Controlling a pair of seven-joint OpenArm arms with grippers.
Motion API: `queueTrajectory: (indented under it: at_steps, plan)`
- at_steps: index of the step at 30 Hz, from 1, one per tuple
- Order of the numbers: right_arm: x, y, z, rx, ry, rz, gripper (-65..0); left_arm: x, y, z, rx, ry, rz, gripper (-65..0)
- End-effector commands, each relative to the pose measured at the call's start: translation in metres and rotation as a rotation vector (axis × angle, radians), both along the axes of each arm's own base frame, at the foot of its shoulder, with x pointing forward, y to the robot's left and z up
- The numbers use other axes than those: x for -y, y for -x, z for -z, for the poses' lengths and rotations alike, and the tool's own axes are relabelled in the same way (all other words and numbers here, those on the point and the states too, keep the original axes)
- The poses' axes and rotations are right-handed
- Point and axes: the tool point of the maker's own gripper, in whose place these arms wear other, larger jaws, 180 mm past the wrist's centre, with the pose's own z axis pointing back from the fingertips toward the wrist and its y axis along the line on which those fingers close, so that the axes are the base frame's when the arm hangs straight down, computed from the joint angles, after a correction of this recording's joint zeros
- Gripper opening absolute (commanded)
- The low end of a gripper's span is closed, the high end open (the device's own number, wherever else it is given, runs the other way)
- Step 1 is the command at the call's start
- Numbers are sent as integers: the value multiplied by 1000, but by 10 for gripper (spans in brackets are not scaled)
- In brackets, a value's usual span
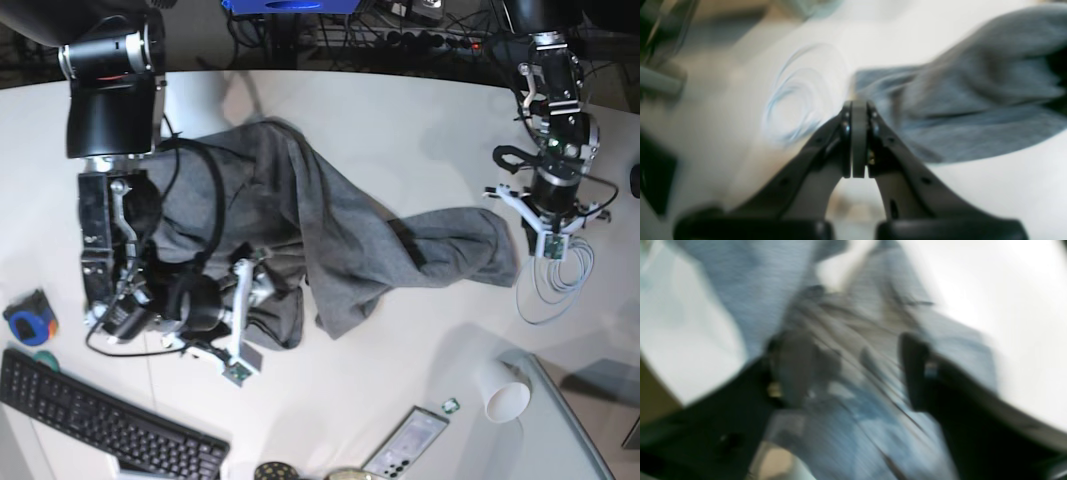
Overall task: Layout the t-shirt on the table in an organized manner, then fold the t-shirt properly
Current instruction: 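Grasp a shirt fold with the right gripper and drag it toward the left gripper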
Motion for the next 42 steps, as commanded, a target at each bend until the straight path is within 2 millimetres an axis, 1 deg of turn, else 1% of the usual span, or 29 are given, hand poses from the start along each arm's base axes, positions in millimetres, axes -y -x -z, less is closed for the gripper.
queueTrajectory:
  at_steps: [1,3,6,10,11,13,14,16,21,25,30,31,32,33,34,35,36,37,38,39,42]
  plan:
    - [-11,-15,-13,39,-45,-5,-194,-12,2,-17,61,7,-21,-650]
    - [-27,-19,2,-26,-97,-7,-203,-36,20,-23,77,50,-83,-650]
    - [-45,-22,22,-125,-147,-12,-225,-61,45,-25,73,80,-138,-650]
    - [-61,-28,35,-175,-226,10,-221,-79,68,-23,54,80,-183,-650]
    - [-61,-31,40,-194,-237,47,-219,-82,72,-22,47,77,-193,-650]
    - [-60,-36,46,-224,-252,117,-218,-86,75,-22,47,75,-204,-650]
    - [-63,-35,47,-241,-283,132,-218,-87,76,-22,49,77,-211,-650]
    - [-70,-37,42,-259,-345,143,-218,-87,76,-22,49,77,-213,-650]
    - [-74,-35,48,-309,-365,152,-234,-84,72,-22,54,83,-207,-650]
    - [-75,-33,50,-319,-366,153,-336,-84,72,-22,55,83,-207,-650]
    - [-75,-32,51,-322,-365,154,-381,-84,72,-22,54,83,-208,-650]
    - [-75,-32,51,-322,-365,154,-420,-84,72,-22,54,84,-208,-650]
    - [-76,-32,50,-321,-367,151,-497,-85,74,-18,46,87,-214,-650]
    - [-77,-31,50,-323,-367,145,-587,-87,75,-16,41,89,-217,-650]
    - [-79,-30,49,-325,-368,141,-650,-88,77,-12,31,92,-222,-650]
    - [-79,-28,50,-333,-360,134,-650,-89,78,-10,25,95,-226,-650]
    - [-78,-25,52,-347,-349,124,-627,-91,80,-9,21,94,-232,-650]
    - [-78,-23,51,-354,-340,109,-627,-92,81,-7,16,94,-236,-650]
    - [-78,-20,50,-350,-332,84,-642,-93,82,-6,14,95,-240,-650]
    - [-80,-14,47,-341,-333,47,-650,-95,83,-5,13,95,-243,-650]
    - [-84,1,27,-310,-367,-24,-647,-95,83,-6,15,93,-243,-650]
